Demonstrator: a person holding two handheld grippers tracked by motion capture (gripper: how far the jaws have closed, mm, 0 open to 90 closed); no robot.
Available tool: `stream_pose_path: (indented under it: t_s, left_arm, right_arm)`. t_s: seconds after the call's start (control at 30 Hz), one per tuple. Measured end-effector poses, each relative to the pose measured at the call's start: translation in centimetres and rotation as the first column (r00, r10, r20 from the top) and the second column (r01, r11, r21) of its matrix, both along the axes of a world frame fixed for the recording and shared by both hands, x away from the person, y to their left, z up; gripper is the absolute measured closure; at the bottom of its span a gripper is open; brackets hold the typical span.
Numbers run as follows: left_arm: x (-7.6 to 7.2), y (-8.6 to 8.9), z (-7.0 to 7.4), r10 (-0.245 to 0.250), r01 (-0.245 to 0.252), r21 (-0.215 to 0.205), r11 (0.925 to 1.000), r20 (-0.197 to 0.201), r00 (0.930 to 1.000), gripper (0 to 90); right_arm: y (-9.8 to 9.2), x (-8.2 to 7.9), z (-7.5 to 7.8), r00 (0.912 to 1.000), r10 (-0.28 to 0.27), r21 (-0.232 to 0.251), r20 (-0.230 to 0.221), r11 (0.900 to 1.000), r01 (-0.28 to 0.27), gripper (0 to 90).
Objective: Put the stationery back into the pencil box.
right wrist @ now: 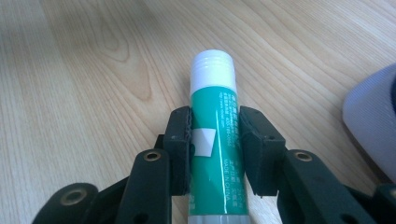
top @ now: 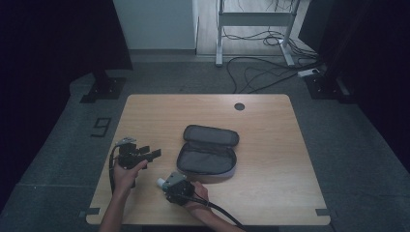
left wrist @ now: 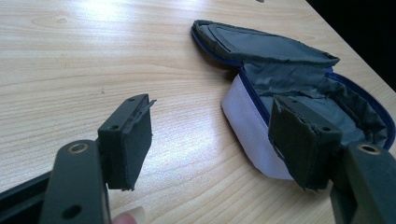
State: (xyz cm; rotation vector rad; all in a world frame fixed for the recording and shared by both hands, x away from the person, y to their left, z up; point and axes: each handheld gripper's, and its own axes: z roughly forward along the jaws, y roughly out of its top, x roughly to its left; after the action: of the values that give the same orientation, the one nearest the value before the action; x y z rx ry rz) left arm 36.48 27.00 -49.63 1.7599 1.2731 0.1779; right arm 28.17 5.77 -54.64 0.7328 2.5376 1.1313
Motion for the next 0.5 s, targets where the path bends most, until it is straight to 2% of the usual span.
stream_pose_path:
  t_s: [0.13,0.37,0.5]
  left_arm:
    - [0.1,-0.1,-0.1,0.003,-0.003,0.005,1.0,-0.003,1.0,30.7]
    - [0.0,-0.2,-0.1,-0.001,0.001,0.012,0.9999,0.0,1.0,30.7]
    - [0.1,-0.5,-0.3,-0.01,0.01,0.021,0.9997,-0.005,0.9999,30.7]
  right_arm:
    - [-0.6,0.0,0.1,0.9998,0.018,0.025,-0.005,1.0,-0.018,65.0]
    - [-1.5,-0.4,1.4,0.9987,0.05,0.076,-0.006,0.996,-0.049,65.0]
    - [-2.2,-0.8,2.0,0.9984,0.057,0.089,0.002,0.994,-0.057,65.0]
